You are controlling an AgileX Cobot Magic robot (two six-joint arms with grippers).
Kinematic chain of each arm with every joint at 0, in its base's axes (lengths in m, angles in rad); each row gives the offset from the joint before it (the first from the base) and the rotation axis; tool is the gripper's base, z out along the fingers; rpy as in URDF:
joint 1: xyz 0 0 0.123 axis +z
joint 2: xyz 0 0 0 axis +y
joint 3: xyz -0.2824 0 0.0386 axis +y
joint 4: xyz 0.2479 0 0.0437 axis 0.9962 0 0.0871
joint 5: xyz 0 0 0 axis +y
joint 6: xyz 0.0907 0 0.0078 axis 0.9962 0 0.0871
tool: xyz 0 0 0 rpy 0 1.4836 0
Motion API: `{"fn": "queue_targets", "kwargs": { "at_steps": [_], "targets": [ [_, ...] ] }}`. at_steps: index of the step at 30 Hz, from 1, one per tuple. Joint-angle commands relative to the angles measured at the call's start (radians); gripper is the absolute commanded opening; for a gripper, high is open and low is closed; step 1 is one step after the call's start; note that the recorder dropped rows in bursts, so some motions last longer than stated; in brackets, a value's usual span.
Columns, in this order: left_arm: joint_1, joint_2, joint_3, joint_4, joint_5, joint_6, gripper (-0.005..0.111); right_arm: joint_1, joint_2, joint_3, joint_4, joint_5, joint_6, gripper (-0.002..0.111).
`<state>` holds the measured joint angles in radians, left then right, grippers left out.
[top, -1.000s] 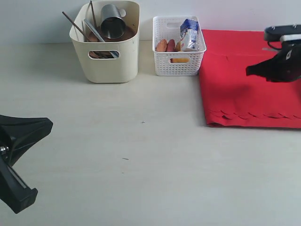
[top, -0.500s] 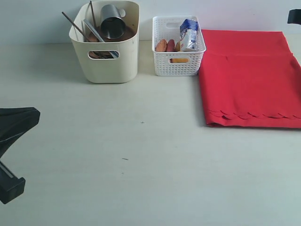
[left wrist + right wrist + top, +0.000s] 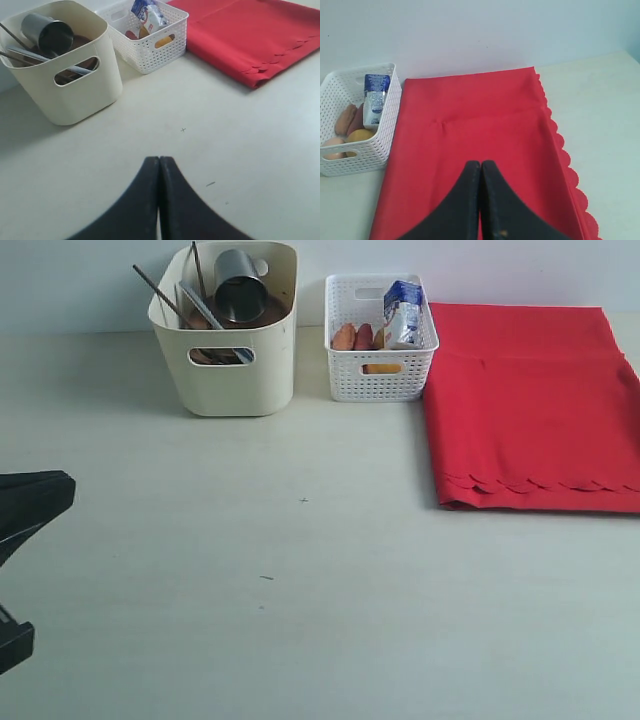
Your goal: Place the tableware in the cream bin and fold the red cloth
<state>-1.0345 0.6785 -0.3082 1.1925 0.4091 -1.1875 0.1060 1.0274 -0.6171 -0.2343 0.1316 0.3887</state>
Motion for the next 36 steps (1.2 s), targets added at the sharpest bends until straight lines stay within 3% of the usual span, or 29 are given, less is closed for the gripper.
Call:
{"fn": "queue_targets", "kwargs": {
  "at_steps": [1,2,3,4,6,8,10,14,16,17,21,23,24,26,28,36],
  "targets": [
    [0.238,-0.141,0.126,0.002,-0.237,-0.01,0.0,-0.001,-0.005,0.005,-0.001,0.001,0.003,0.0],
    [0.383,-0.217,0.171,0.01,-0.301,0.002,0.0,-0.001,-0.005,0.005,-0.001,0.001,0.003,0.0],
    [0.462,-0.266,0.191,0.01,-0.341,0.002,0.0,-0.001,-0.005,0.005,-0.001,0.001,0.003,0.0],
    [0.606,-0.362,0.215,0.01,-0.416,0.002,0.0,-0.001,-0.005,0.005,-0.001,0.001,0.003,0.0],
    [0.792,-0.502,0.217,0.008,-0.495,0.002,0.0,-0.001,-0.005,0.005,-0.001,0.001,0.003,0.0],
    [0.933,-0.599,0.217,0.008,-0.528,0.002,0.0,-0.001,-0.005,0.005,-0.001,0.001,0.003,0.0],
    [1.022,-0.665,0.217,0.008,-0.545,0.002,0.0,-0.001,-0.005,0.005,-0.001,0.001,0.003,0.0],
    [1.038,-0.679,0.217,0.008,-0.546,0.057,0.0,-0.001,-0.005,0.005,-0.001,0.001,0.003,0.0],
    [1.034,-0.679,0.222,-0.062,-0.546,0.165,0.0,-0.001,-0.005,0.005,-0.001,0.001,0.003,0.0],
    [1.034,-0.679,0.23,-0.151,-0.546,0.242,0.0,-0.001,-0.005,0.005,-0.001,0.001,0.003,0.0],
    [1.034,-0.679,0.277,-0.81,-0.539,0.793,0.0,-0.001,-0.005,0.005,-0.001,0.001,0.003,0.0],
    [1.034,-0.679,0.308,-1.017,-0.539,0.983,0.0,-0.001,-0.005,0.005,-0.001,0.001,0.003,0.0],
    [1.034,-0.679,0.308,-1.051,-0.539,1.038,0.0,-0.001,-0.005,0.005,-0.001,0.001,0.003,0.0],
    [1.036,-0.679,0.308,-1.057,-0.363,1.052,0.0,-0.001,-0.005,0.005,-0.001,0.001,0.003,0.0],
    [1.036,-0.679,0.308,-1.091,-0.29,1.052,0.0,-0.001,-0.005,0.005,-0.001,0.001,0.003,0.0],
    [1.056,-0.679,0.308,-1.174,-0.205,1.168,0.0,-0.001,-0.005,0.005,-0.001,0.001,0.003,0.0]
  ]
}}
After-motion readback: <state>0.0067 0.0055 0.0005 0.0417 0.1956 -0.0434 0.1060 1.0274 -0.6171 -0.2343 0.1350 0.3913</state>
